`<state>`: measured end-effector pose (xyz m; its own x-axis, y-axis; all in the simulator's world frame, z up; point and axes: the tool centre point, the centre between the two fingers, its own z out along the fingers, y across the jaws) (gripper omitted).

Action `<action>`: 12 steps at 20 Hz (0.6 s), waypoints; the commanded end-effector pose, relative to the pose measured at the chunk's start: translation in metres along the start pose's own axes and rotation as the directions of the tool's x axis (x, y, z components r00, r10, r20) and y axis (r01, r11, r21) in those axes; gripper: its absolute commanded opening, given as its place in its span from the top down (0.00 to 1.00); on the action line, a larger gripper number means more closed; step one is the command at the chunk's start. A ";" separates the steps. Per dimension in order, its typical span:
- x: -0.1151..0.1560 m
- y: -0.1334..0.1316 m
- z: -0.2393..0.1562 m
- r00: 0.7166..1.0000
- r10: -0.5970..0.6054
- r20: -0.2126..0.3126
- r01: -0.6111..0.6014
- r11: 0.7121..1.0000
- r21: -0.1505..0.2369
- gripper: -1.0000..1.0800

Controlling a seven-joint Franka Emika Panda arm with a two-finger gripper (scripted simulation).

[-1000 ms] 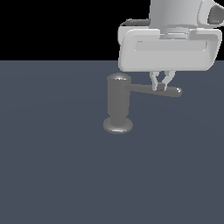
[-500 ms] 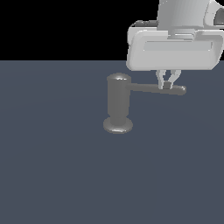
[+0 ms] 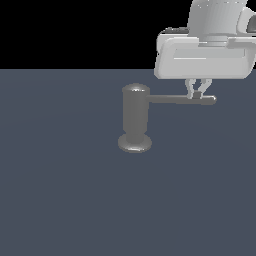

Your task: Turn on the faucet by rotating a designated handle.

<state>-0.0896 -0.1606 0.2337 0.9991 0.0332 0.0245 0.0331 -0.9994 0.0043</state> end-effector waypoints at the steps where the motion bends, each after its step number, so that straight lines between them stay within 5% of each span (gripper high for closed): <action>1: 0.009 0.002 0.004 1.000 -0.008 0.003 0.008 1.000 -0.001 1.00; 12: 0.035 0.027 0.007 1.000 0.000 0.010 0.000 1.000 0.001 1.00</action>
<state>-0.0573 -0.1830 0.2337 0.9991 0.0338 0.0237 0.0338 -0.9994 0.0040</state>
